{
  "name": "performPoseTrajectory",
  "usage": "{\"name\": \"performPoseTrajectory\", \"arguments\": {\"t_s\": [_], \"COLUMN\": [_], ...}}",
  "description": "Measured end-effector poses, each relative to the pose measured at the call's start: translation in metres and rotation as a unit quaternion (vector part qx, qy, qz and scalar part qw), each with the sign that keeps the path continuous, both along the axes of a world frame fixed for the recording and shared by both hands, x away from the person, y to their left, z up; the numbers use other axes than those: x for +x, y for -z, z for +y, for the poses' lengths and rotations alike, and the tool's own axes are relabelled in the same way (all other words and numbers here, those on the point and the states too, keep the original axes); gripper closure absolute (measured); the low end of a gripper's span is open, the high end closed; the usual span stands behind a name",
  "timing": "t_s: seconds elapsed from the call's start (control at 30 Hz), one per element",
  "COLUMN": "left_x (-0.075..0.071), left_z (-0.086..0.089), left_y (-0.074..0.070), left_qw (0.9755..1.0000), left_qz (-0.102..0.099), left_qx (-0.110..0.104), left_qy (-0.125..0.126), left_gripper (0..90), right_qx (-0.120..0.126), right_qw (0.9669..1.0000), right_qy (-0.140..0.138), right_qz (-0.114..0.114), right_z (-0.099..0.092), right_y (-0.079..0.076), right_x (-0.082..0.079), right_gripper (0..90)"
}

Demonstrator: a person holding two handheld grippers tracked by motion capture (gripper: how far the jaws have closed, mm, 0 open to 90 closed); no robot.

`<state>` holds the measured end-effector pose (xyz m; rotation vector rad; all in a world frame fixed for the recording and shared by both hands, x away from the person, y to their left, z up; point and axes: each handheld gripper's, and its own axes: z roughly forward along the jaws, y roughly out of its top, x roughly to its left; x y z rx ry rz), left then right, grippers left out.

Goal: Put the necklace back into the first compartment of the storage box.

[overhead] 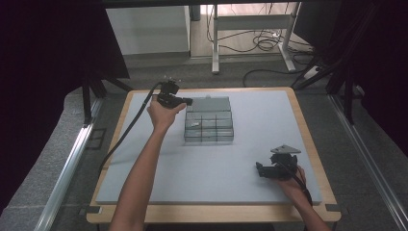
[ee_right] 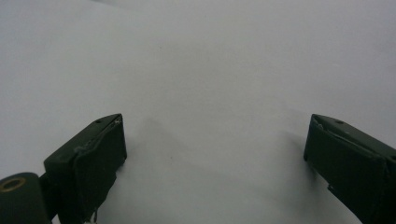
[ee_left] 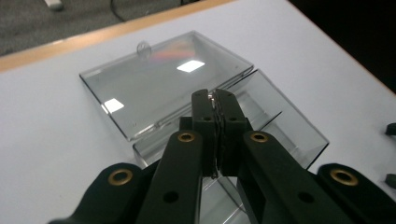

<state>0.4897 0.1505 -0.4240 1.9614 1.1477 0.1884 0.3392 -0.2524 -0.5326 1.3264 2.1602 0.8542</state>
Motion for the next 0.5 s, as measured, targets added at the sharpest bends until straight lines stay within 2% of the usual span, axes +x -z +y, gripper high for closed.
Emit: {"name": "performPoseTrajectory", "arguments": {"t_s": [0.2,0.3,0.5], "left_x": [0.003,0.003,0.004], "left_z": [-0.003,-0.005,-0.008], "left_y": [0.025,0.032,0.046], "left_qw": [0.9997,0.9995,0.9991], "left_qz": [0.024,0.028,0.038], "left_qx": [0.008,0.016,0.02], "left_qy": [-0.004,-0.003,-0.003], "left_gripper": [88.8,88.8,88.7], "right_qx": [0.0,0.0,0.0], "right_qw": [1.0,1.0,1.0], "right_qy": [0.0,0.0,0.0], "right_qz": [0.0,0.0,0.0], "right_z": [0.0,0.0,0.0], "right_y": [0.0,0.0,0.0], "right_x": [0.0,0.0,0.0], "right_gripper": [5.3,5.3,5.3]}}
